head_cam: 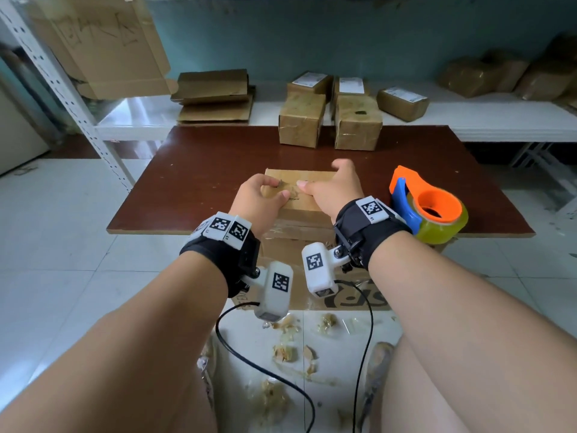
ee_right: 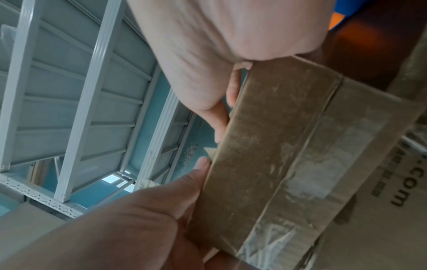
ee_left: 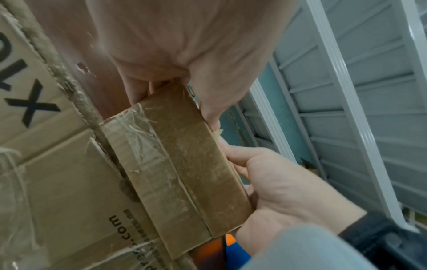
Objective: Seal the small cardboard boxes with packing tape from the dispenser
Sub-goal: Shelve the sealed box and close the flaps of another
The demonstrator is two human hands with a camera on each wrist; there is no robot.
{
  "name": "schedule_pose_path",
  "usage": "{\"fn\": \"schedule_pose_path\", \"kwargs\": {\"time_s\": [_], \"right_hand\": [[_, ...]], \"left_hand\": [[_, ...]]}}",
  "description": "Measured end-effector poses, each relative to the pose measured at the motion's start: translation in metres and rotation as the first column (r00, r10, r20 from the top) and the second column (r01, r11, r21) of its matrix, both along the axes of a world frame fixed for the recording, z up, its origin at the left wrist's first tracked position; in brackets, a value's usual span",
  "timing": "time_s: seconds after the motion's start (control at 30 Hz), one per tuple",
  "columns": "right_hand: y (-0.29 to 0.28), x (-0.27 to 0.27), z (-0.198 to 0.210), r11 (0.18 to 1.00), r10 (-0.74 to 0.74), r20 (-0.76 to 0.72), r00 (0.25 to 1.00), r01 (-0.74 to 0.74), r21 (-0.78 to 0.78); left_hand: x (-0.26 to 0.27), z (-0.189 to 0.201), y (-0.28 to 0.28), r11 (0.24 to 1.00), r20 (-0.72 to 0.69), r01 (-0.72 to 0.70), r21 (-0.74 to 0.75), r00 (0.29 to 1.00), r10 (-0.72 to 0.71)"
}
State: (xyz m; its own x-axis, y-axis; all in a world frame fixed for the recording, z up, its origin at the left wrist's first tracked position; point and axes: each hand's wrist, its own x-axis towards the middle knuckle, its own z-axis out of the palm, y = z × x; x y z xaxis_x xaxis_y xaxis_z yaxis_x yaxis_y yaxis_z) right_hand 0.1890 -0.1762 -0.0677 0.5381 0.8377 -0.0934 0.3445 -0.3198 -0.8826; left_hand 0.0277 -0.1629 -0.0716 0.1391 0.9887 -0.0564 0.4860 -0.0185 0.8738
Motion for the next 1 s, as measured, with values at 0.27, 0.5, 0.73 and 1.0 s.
{"fn": "schedule_pose_path", "kwargs": {"time_s": [0.27,0.5,0.73,1.0], "right_hand": [[0.003,-0.006,0.000,1.000,-0.015,0.049,0.999,0.016,-0.020],[-0.002,0.001,0.008,0.991,0.110,-0.035,0.993,-0.112,-0.079],[-0.034,-0.020,-0.015,0.995,-0.021,0.000,1.000,0.021,0.095],[-0.025,-0.012,-0.004,1.000,-0.001,0.089,0.996,0.000,0.009]], "left_hand": [[-0.002,0.003,0.000,0.999,-0.023,-0.016,-0.033,1.000,0.015],[-0.001,0.010,0.003,0.999,-0.138,0.033,-0.015,0.990,-0.035],[-0.015,0.009,0.003,0.994,-0.164,0.106,0.018,0.981,-0.101],[-0.008,0.012,-0.005,0.999,-0.113,0.024,-0.034,0.993,-0.028]]}}
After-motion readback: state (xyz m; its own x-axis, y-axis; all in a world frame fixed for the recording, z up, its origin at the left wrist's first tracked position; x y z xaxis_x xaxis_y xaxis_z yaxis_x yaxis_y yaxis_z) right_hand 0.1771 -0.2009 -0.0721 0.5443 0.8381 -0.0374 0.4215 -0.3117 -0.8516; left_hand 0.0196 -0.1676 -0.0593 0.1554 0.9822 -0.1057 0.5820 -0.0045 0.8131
